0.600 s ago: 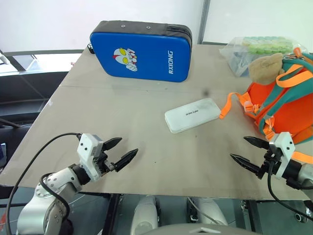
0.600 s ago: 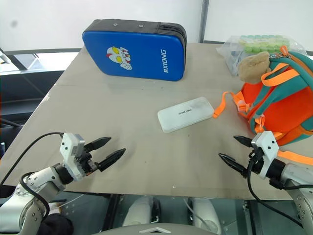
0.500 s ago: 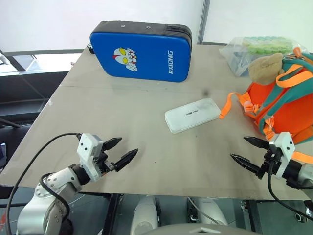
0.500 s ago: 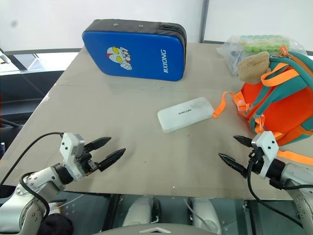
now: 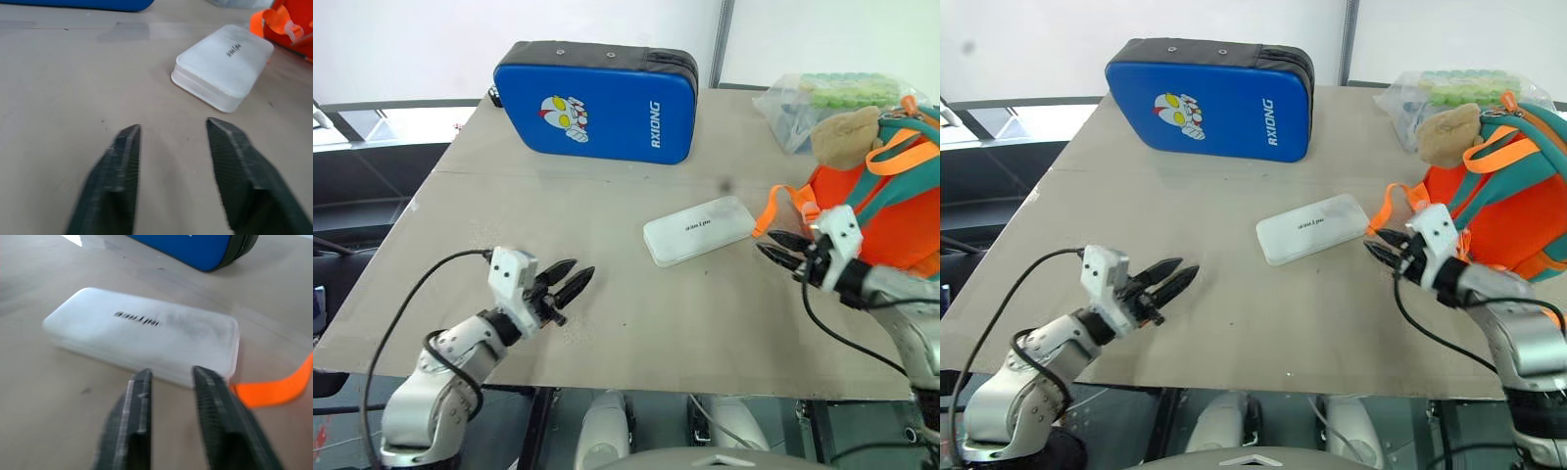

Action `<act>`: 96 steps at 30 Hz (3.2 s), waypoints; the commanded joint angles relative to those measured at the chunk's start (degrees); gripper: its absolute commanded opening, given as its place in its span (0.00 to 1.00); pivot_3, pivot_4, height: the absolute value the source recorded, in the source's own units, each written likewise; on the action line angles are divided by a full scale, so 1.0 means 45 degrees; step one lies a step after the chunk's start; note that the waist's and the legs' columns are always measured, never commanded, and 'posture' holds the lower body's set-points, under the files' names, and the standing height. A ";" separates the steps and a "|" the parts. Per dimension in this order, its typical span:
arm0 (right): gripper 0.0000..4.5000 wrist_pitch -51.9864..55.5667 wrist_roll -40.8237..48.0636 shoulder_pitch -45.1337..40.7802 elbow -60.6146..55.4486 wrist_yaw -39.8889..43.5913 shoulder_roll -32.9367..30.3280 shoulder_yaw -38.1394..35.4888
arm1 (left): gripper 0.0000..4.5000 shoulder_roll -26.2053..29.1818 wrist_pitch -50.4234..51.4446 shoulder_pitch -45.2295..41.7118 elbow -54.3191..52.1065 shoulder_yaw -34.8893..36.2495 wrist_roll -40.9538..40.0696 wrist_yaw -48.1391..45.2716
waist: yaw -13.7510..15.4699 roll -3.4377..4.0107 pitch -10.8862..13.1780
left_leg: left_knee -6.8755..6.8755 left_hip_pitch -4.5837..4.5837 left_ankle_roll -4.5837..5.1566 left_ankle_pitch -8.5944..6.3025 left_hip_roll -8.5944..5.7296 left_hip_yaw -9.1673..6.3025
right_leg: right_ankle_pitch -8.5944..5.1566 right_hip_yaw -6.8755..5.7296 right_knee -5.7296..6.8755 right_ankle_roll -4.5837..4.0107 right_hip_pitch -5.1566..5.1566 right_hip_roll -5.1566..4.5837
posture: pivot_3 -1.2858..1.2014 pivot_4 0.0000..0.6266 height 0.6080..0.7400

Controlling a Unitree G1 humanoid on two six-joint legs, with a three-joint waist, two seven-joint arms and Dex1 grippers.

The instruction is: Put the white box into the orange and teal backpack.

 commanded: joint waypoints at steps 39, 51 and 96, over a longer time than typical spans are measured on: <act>0.00 0.3545 -0.3600 -0.2072 0.0520 0.1130 0.1230 0.3010 | 0.21 -0.1418 0.3574 -0.4136 0.2162 -0.3325 0.2657 0.1965 | -0.0059 0.0037 -0.0021 | -0.0013 -0.0001 -0.0017 0.0003 -0.0198 -0.0493 | 0.0004 0.0095 -0.0011 0.0009 0.0007 0.0069 | 0.52 0.24 1.00; 0.00 0.2271 -0.3908 -0.2025 0.1233 0.1071 0.0943 0.3303 | 0.99 0.2110 0.7689 -0.3574 0.2863 0.1883 -0.2466 -0.2273 | -0.0049 0.0033 -0.0012 | -0.0015 0.0006 -0.0004 -0.0004 -0.0234 -0.0596 | 0.0002 0.0065 -0.0007 0.0006 0.0012 0.0084 | 0.52 0.24 1.00; 0.00 0.1625 -0.3894 -0.2042 0.0836 0.2309 0.1468 0.5362 | 0.94 -0.1896 1.1553 -0.3208 0.2999 0.2278 -0.6085 0.1551 | -0.0027 0.0061 -0.0040 | -0.0117 0.0205 -0.0008 -0.0010 -0.0355 -0.0809 | -0.0004 0.0138 -0.0062 0.0001 0.0208 0.0065 | 0.52 0.24 1.00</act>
